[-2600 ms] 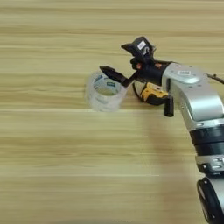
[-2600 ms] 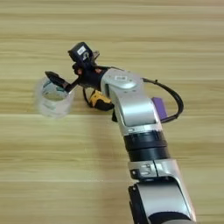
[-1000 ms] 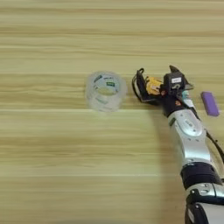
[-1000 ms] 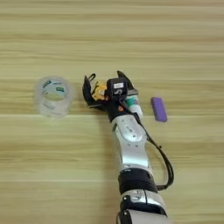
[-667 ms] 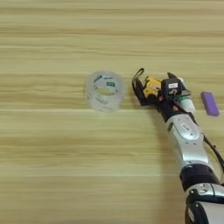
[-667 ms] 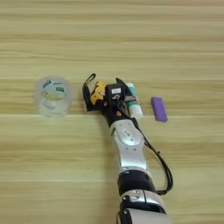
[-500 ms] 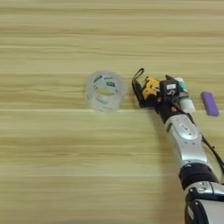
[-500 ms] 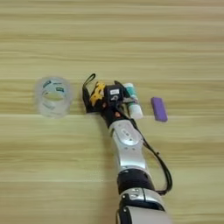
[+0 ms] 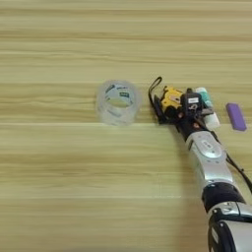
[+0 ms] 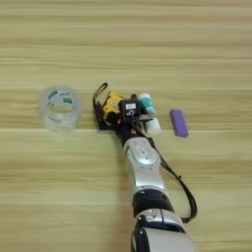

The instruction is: Move the objects on the table

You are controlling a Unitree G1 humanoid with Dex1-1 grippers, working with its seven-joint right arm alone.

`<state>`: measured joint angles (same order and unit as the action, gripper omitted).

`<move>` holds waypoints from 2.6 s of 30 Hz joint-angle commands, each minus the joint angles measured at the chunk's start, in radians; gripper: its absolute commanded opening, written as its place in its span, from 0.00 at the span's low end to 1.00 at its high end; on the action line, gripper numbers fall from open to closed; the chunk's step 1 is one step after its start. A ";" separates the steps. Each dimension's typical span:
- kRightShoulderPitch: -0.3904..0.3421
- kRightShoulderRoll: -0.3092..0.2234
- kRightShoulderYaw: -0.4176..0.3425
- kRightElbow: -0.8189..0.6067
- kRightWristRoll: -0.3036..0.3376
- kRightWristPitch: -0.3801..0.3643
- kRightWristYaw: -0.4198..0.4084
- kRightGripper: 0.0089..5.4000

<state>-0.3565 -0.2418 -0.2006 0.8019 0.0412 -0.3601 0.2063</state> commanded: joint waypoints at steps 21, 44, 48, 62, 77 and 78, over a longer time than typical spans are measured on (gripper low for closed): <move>-0.077 -0.028 0.005 -0.048 0.048 0.039 0.070 0.85; -0.044 -0.022 -0.007 -0.193 0.090 0.004 0.107 0.85; -0.029 -0.029 -0.016 -0.275 0.101 0.022 0.105 0.85; 0.063 0.024 0.050 -0.549 0.143 0.056 0.170 0.85; 0.090 0.066 0.169 -0.587 0.082 0.062 0.203 0.85; 0.089 0.069 0.177 -0.581 0.076 0.060 0.205 0.85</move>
<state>-0.2053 -0.1696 -0.0355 0.2682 0.1317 -0.2695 0.4214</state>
